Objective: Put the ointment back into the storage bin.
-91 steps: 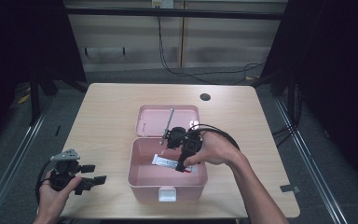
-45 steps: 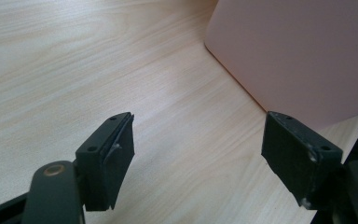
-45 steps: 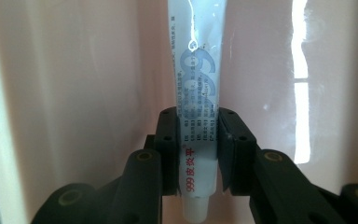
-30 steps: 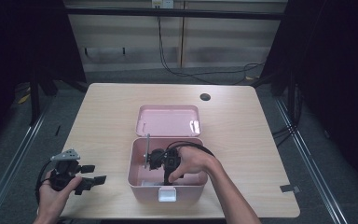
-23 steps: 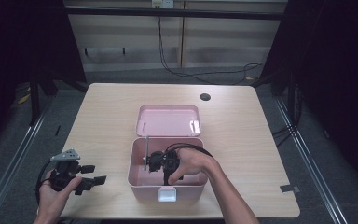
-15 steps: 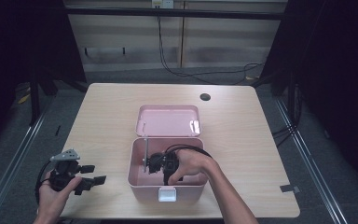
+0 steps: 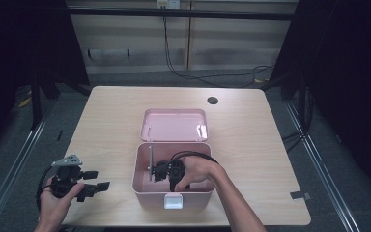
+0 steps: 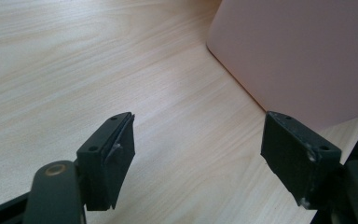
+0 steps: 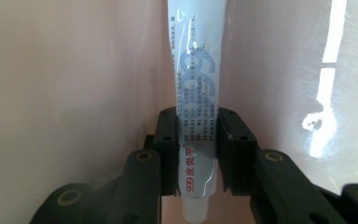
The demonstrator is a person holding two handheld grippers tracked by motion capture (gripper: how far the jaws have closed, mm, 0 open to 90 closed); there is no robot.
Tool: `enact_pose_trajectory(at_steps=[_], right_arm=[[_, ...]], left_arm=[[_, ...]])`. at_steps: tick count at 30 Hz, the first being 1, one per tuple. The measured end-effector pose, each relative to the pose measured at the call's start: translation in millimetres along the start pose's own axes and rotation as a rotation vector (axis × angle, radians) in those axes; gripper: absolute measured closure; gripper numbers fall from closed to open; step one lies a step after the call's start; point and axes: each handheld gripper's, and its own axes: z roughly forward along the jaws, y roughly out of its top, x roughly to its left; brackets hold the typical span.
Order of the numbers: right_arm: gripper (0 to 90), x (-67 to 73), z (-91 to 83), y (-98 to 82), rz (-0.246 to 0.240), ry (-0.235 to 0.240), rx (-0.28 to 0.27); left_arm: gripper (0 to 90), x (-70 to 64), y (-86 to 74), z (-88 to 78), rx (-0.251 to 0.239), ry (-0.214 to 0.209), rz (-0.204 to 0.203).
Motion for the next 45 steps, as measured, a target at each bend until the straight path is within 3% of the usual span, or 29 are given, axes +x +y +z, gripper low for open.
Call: enact_pose_trajectory(at_steps=[10,45], right_arm=[[70.3,1.8,-3.0,-0.8,0.007,0.014,-0.012],[68.5,23.1,-42.9,-17.4,0.017,-0.079,-0.067]], left_arm=[[25.7,-0.1,0.0,0.2,0.001,0.002,0.0],[25.7,-0.4,0.2,1.0,0.008,-0.002,0.002]])
